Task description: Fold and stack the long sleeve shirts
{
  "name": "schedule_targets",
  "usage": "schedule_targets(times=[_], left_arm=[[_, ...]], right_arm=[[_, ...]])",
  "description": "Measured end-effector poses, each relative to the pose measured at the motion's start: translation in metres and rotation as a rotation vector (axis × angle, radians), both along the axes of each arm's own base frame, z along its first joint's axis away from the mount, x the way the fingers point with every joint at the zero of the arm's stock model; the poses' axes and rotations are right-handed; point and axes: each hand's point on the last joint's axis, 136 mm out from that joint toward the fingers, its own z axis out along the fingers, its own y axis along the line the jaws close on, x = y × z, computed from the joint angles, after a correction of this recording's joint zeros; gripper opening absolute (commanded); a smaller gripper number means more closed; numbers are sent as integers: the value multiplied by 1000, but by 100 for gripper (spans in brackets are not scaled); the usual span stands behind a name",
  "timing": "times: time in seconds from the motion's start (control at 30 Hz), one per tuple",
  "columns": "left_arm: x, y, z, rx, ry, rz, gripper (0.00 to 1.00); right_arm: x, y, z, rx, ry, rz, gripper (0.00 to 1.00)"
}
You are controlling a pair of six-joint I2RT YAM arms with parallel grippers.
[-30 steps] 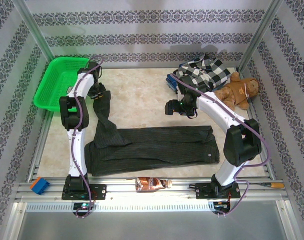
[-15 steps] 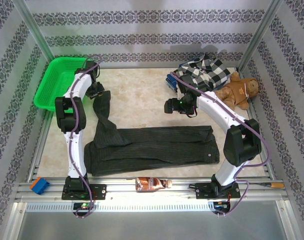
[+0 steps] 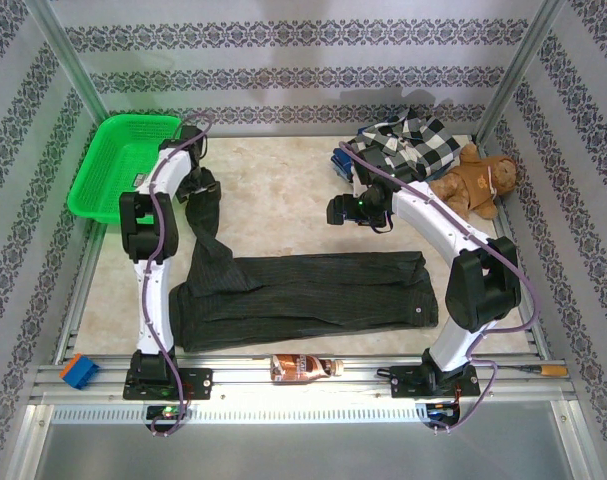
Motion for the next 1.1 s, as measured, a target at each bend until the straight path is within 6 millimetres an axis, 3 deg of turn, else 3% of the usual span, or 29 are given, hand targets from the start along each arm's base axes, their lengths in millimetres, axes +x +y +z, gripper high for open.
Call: schedule_targets(times=[0.07, 0.2, 0.27, 0.43, 0.57, 0.67, 0.77, 0.93, 1.1], left_arm=[[5, -2, -3, 21, -2, -13, 65], [9, -14, -5, 17, -7, -31, 33], [9, -16, -5, 17, -8, -34, 24], [7, -19, -2, 18, -11, -37, 13], [5, -20, 12, 20, -26, -46, 11], [5, -25, 46, 26, -81, -65, 10], [-4, -39, 92, 39, -156, -104, 10], [-35, -87, 164, 29, -313, -209, 10], [-68, -123, 186, -3, -389, -291, 10]], right_arm=[[1, 1, 2, 2, -6, 0, 83], [4, 2, 5, 6, -16, 2, 83], [6, 3, 7, 9, -23, 2, 83], [10, 4, 11, 15, -37, 3, 82], [10, 4, 11, 16, -37, 2, 82], [10, 4, 11, 16, -37, 3, 82], [11, 5, 11, 17, -40, 3, 83], [11, 5, 6, 18, -42, 3, 83], [1, 0, -8, 5, -15, 1, 83]])
